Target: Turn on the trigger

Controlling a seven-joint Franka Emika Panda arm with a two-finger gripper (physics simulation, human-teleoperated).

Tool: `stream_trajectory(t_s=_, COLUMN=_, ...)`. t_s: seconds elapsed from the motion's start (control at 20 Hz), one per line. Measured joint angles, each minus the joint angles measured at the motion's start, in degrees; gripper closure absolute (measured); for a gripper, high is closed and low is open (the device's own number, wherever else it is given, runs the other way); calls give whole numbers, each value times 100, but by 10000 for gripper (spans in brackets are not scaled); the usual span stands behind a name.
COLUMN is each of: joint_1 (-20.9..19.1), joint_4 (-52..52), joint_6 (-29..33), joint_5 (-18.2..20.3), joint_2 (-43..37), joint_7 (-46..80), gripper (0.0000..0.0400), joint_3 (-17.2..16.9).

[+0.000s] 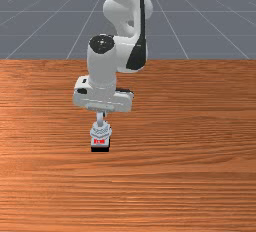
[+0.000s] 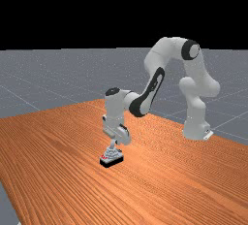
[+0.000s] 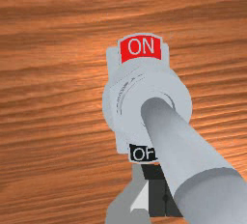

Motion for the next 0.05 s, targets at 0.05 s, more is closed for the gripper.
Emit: stream_trajectory(t_s=0.05, joint_1=-11, joint_4=316, joint_6=-63, joint_5=9, joint_2=173, joint_7=47, gripper=375, joint_3=-14)
